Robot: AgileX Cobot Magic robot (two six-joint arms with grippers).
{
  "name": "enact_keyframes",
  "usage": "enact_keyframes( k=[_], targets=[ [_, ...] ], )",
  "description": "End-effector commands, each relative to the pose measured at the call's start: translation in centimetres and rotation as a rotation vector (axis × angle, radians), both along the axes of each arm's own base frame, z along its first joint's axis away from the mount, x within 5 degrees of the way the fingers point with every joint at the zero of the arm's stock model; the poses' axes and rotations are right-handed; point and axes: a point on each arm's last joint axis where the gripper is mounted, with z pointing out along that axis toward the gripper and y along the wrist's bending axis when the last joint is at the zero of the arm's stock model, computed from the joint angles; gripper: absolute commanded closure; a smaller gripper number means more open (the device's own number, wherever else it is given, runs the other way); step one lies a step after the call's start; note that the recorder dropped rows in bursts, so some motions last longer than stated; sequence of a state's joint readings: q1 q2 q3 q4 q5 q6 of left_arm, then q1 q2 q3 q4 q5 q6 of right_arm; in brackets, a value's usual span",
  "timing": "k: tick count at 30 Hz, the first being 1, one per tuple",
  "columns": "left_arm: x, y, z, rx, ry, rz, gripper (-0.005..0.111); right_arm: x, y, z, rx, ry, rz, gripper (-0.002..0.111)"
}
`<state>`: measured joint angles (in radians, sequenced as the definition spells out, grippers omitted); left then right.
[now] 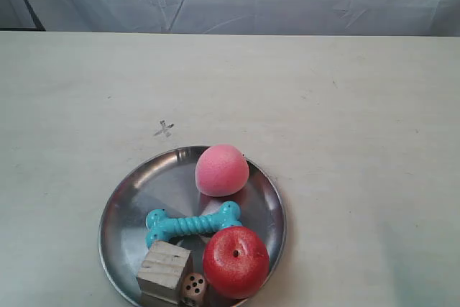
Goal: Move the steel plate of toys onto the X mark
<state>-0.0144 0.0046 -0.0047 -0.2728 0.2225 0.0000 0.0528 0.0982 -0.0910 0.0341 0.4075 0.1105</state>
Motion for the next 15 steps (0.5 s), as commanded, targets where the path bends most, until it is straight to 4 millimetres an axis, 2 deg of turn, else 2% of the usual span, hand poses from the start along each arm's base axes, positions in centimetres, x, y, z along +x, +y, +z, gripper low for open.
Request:
enact_keyframes(
  k=[1, 4, 10, 15],
  targets=[
    [0.0, 0.0, 0.2, 0.002, -0.033, 0.002, 0.106, 0.0, 0.0, -0.1, -0.001, -0.008, -0.002, 0.107],
    [0.1, 0.1, 0.7, -0.036, -0.086, 0.016, 0.106, 0.0, 0.0, -0.1, -0.005, -0.008, -0.003, 0.107],
    [0.0, 0.5, 1.9, -0.281, -0.205, 0.060, 0.106, 0.0, -0.1, 0.0, -0.027, -0.015, -0.004, 0.107],
    [0.0, 0.8, 2.3, -0.296, -0.251, 0.081, 0.106, 0.0, -0.1, 0.0, -0.027, -0.018, -0.004, 0.107]
  ],
)
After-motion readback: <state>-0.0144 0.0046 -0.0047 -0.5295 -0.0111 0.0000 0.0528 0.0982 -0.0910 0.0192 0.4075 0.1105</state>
